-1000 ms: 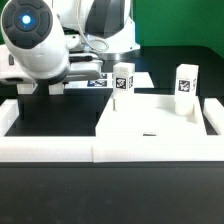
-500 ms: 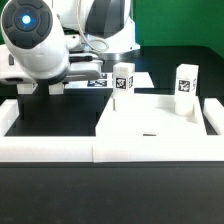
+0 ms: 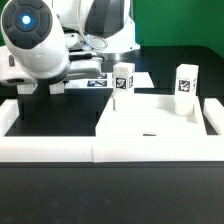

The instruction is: Assemble square table

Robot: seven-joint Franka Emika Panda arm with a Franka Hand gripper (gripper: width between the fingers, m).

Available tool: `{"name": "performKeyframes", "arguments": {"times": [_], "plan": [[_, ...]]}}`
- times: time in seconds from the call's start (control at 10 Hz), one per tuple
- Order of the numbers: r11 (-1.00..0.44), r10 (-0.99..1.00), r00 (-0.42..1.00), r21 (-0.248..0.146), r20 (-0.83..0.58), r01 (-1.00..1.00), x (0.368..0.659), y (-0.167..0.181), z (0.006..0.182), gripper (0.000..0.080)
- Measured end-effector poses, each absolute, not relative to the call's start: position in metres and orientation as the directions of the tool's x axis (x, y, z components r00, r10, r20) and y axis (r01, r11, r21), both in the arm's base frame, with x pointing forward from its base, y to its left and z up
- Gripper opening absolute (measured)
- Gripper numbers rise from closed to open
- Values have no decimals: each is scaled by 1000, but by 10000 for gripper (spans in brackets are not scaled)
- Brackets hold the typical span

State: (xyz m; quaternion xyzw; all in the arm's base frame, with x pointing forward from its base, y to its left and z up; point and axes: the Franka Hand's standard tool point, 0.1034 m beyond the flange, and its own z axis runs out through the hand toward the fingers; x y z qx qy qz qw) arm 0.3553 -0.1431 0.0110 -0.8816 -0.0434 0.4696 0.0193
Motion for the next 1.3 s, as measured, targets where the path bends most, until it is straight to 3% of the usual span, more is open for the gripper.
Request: {"name": "performKeyframes", "arguments": {"times": [0.6,1.0,1.1,1.2,1.3], "plan": [[-993,115,820,-55,-560,102,363,-147,19,290],[-990,141,905,-65,-402,125,425,-130,123,290],[-988,153,938,-51,-312,145,437,-135,123,290],[-990,138,958,-53,-252,129,429,-139,113,290],[-990,140,968,-48,-209,133,428,-139,113,290]]}}
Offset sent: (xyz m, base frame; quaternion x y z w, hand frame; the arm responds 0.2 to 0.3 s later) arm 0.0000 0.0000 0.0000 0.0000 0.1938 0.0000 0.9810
